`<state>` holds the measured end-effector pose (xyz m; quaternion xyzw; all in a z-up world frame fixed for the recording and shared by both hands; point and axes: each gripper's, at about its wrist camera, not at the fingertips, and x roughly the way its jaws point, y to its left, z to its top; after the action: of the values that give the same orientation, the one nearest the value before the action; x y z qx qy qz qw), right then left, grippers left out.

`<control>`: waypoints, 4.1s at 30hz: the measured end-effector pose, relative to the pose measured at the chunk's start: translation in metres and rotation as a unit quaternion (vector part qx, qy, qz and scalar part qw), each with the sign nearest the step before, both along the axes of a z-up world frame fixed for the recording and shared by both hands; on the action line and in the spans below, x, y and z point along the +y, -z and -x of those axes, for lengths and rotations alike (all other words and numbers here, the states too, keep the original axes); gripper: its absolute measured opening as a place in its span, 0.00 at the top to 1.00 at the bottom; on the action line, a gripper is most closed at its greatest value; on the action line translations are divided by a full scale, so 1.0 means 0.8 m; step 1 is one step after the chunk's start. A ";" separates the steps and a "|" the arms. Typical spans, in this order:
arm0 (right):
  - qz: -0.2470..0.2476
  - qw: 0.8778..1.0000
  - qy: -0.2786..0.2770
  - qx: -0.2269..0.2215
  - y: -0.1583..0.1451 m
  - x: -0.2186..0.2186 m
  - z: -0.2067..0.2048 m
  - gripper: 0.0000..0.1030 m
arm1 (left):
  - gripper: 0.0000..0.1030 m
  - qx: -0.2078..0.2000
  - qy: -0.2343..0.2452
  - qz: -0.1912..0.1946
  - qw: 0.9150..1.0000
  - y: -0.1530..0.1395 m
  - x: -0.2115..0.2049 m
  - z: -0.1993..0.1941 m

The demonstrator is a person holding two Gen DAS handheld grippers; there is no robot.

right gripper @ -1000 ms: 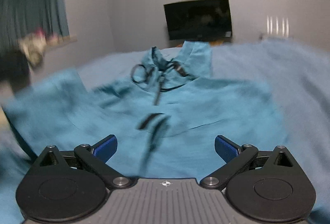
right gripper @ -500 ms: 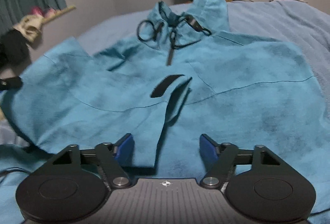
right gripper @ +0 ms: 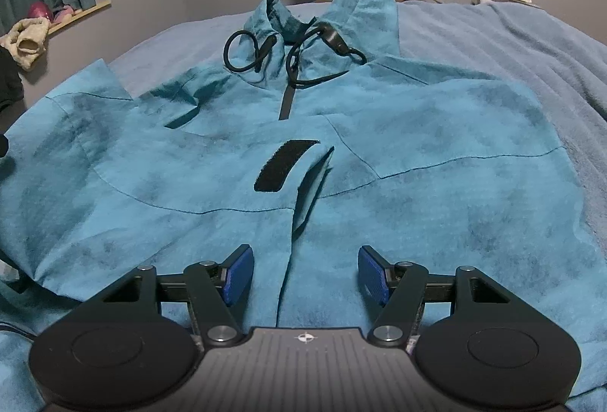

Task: Fold large clothes

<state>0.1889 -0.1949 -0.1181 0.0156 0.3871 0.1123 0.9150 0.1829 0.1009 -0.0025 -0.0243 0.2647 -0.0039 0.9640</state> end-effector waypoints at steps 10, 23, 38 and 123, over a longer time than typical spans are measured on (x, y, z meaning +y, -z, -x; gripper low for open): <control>-0.080 0.996 -0.036 0.029 0.008 -0.012 -0.006 0.39 | 0.24 0.004 0.007 -0.005 1.000 0.004 -0.002 -0.002; -0.088 0.993 0.024 -0.069 -0.052 -0.056 0.016 0.98 | 0.24 0.017 0.022 0.010 1.000 0.012 0.005 -0.006; 0.014 0.977 0.128 -0.167 -0.104 -0.162 0.020 0.98 | 0.24 0.051 0.062 -0.036 0.996 0.033 -0.024 -0.014; -0.050 0.986 0.104 -0.118 -0.053 -0.104 -0.083 0.13 | 0.00 0.085 0.042 -0.025 0.995 0.119 -0.142 -0.092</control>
<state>0.2549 -0.2784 -0.0760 0.0882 0.2666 0.0368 0.9591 0.2566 -0.0130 -0.0979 0.0110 0.3462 -0.0359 0.9374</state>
